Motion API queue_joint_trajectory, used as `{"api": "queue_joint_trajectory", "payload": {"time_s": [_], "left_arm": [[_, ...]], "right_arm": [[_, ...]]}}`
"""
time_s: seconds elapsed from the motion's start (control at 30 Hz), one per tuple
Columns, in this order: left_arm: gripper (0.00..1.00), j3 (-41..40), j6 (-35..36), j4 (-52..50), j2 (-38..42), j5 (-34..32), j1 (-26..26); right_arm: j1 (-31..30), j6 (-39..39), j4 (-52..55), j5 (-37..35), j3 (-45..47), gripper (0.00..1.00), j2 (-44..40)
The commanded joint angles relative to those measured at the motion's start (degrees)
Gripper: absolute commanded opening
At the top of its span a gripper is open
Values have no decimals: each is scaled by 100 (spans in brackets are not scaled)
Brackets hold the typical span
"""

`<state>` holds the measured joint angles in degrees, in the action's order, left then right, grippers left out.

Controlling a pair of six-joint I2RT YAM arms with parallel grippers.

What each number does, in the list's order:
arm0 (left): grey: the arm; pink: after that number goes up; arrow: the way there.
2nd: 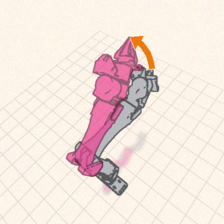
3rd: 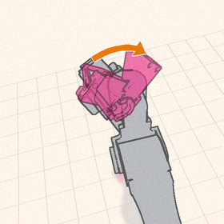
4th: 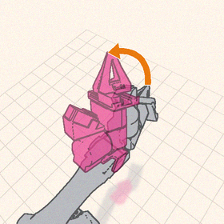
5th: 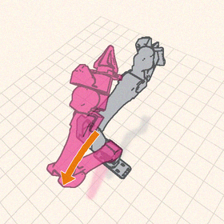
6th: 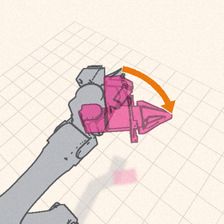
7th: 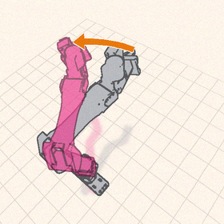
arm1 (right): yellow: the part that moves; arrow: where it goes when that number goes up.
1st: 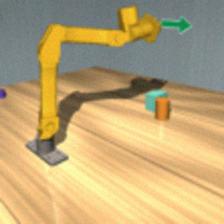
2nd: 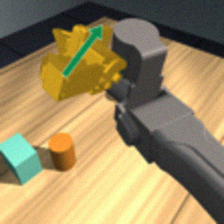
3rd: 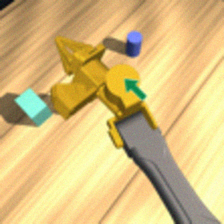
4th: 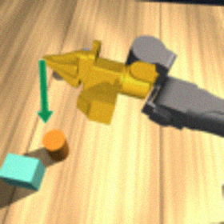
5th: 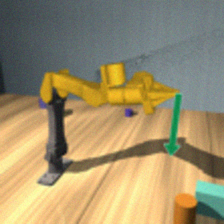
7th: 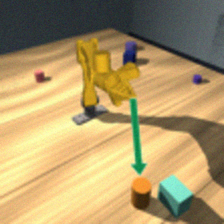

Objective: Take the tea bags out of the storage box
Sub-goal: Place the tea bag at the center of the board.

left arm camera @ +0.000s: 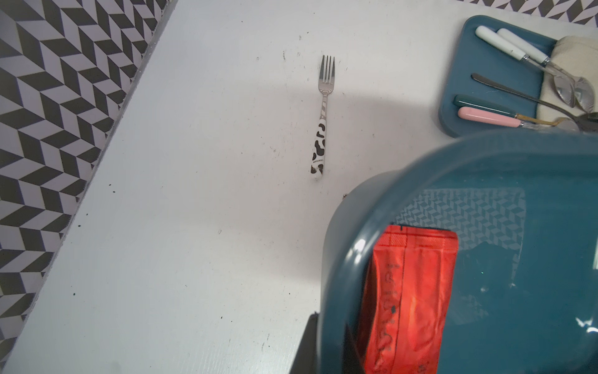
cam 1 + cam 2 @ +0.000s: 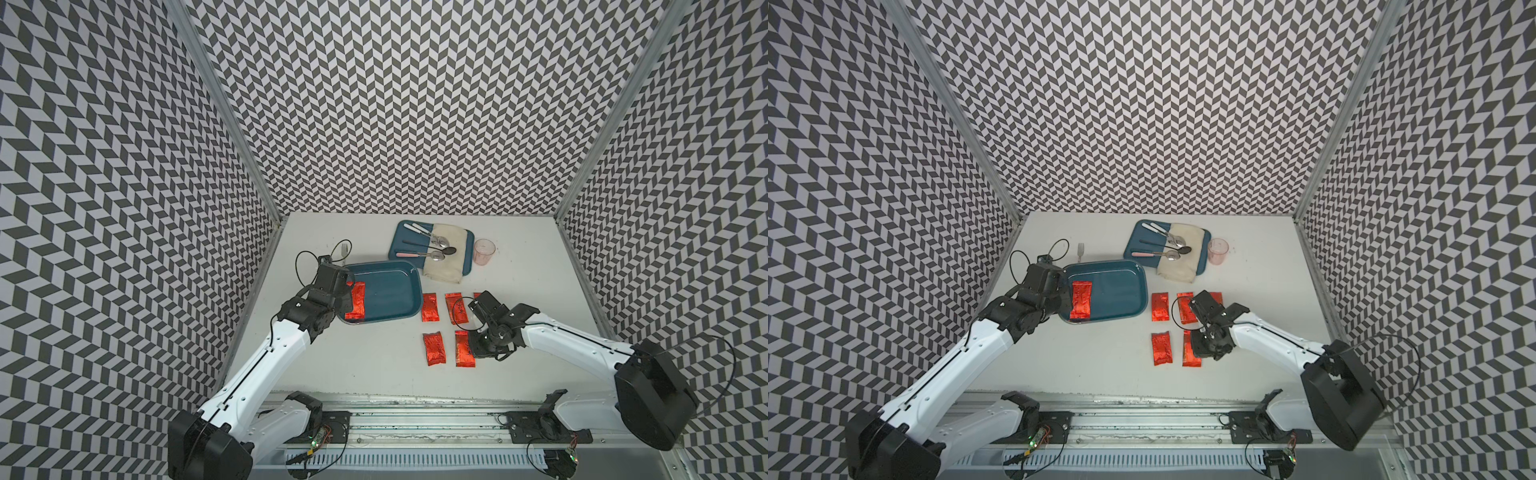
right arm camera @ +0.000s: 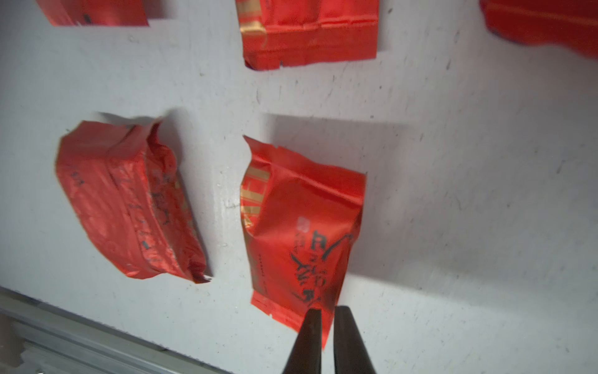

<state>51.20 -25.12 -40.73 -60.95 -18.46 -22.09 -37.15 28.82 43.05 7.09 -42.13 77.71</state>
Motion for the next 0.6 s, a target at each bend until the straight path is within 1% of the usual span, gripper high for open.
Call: {"api": "queue_joint_trajectory", "payload": {"time_s": [0.0, 0.2, 0.27, 0.3, 0.4, 0.53, 0.57], "left_arm": [[0, -18, 25, 215, 31, 44, 38], [0, -16, 25, 206, -16, 53, 48], [0, -18, 25, 206, -14, 54, 49], [0, -22, 25, 208, -15, 53, 47], [0, -22, 30, 206, -31, 62, 38], [0, -13, 25, 206, -59, 70, 41], [0, -13, 25, 206, -58, 62, 42]], "right_arm": [[-82, 12, 6, -226, -76, 16, 71], [-81, 1, 45, -342, -145, 17, 22], [-74, 8, 45, -394, -193, 21, -41], [-74, -10, 48, -405, -237, 26, -62], [-74, -96, -26, -369, -346, 45, -82], [-74, -145, -283, -213, -362, 67, -64], [-81, -131, -371, -230, -351, 75, -57]]}}
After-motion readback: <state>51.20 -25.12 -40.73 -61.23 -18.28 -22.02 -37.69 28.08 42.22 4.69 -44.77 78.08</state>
